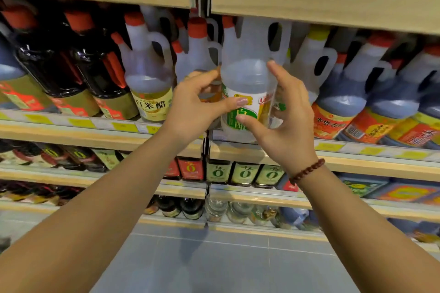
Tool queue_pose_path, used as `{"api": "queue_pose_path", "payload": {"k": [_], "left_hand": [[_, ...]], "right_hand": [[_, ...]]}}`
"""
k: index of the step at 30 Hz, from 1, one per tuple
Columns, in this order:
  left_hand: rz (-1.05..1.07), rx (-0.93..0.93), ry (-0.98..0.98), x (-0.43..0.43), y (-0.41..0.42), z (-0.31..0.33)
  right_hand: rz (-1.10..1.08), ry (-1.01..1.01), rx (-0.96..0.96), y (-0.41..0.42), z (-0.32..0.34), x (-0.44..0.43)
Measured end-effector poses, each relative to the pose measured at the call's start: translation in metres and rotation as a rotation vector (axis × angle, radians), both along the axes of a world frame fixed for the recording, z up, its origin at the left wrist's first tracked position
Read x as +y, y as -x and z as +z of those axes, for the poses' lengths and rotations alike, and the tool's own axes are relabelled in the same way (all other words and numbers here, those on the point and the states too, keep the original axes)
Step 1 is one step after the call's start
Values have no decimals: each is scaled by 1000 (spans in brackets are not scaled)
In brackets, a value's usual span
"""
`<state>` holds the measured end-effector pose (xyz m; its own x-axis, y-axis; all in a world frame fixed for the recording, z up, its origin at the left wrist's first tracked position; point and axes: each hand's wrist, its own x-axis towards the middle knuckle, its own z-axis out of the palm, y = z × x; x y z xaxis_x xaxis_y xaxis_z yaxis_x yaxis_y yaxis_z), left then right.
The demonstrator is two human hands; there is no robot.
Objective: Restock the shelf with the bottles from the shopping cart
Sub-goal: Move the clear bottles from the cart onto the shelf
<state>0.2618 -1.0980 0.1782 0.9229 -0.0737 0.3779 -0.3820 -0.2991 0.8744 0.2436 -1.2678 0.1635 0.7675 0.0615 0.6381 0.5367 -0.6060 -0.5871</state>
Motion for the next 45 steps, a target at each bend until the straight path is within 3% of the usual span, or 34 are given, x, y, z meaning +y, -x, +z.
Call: {"api": "queue_pose_path", "payload": {"k": [4, 12, 26, 36, 40, 45], "left_hand": [[76, -48, -28, -4, -4, -9], [108, -43, 213, -23, -4, -25], [269, -195, 148, -39, -7, -61], [198, -212, 27, -34, -8, -68], [168, -220, -44, -32, -5, -67], [194, -223, -99, -32, -2, -62]], "right_hand": [[-21, 56, -62, -9, -8, 3], [-139, 128, -100, -20, -22, 8], [-114, 81, 17, -18, -30, 17], [-162, 160, 90, -19, -37, 23], [-314, 270, 35, -11, -36, 29], [-305, 200, 74, -6, -28, 30]]}}
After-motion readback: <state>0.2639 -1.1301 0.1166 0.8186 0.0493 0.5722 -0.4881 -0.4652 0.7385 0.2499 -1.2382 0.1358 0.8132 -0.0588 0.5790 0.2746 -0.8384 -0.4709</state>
